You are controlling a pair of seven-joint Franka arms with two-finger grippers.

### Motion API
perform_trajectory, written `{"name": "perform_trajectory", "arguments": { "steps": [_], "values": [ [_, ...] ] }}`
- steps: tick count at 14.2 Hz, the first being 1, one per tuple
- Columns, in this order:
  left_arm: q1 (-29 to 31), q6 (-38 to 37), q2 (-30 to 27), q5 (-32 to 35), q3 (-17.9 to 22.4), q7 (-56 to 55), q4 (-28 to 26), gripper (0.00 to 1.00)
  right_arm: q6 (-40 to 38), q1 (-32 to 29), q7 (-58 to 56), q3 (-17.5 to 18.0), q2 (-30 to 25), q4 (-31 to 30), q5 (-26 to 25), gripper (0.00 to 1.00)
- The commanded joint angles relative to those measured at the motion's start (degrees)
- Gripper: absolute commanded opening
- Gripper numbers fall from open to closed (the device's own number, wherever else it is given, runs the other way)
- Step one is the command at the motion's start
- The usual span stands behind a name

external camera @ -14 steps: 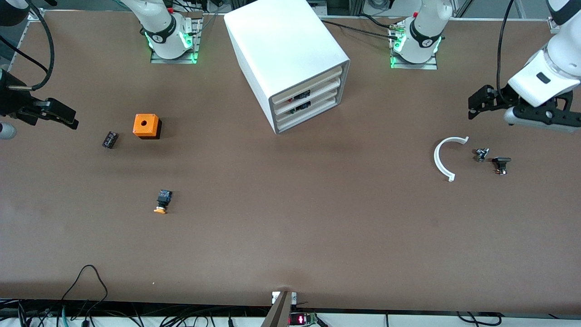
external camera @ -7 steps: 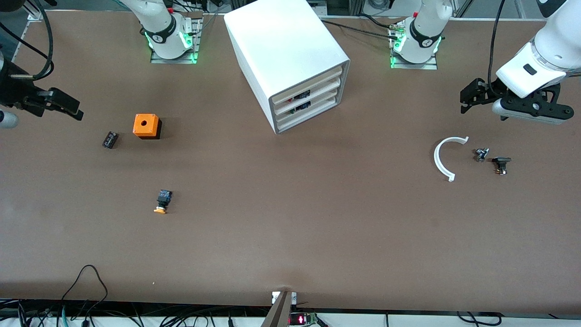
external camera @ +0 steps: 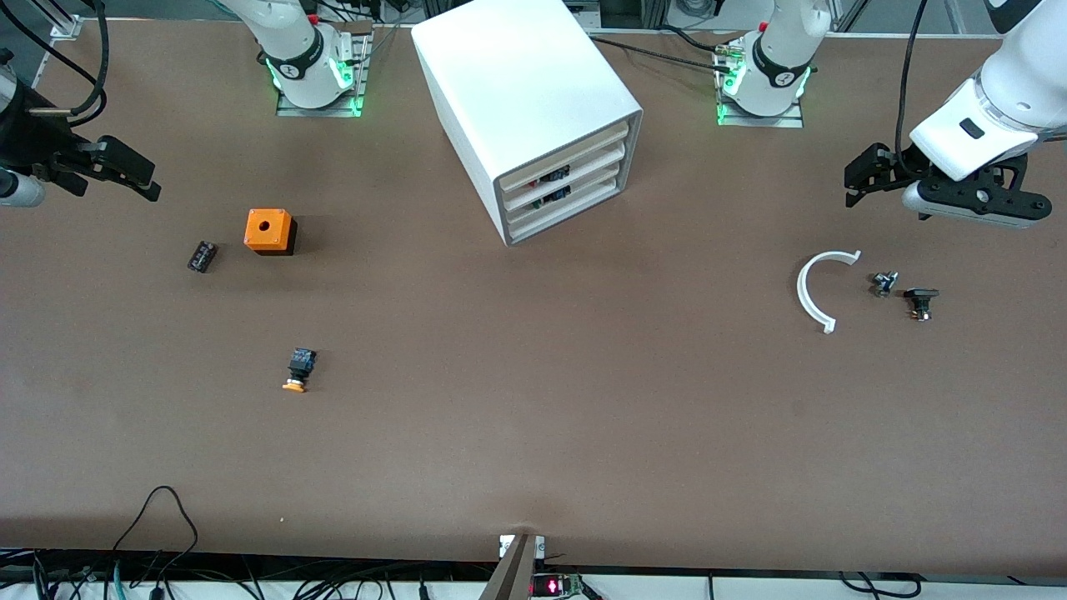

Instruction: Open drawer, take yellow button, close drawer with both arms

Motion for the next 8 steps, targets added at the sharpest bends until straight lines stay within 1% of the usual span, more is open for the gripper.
{"name": "perform_trajectory", "arguments": {
  "steps": [1, 8],
  "values": [
    [-0.42, -0.69, -0.05, -0.61, 0.10, 0.94, 1.02, 1.00, 0.09, 0.76, 0.12, -0.23, -0.07, 0.74, -0.89, 1.00],
    [-0.51, -0.78, -0.05, -0.61, 0.10, 0.85, 1.11, 1.00, 0.09, 0.85, 0.29, -0.23, -0.07, 0.74, -0.37, 1.00]
  ]
}}
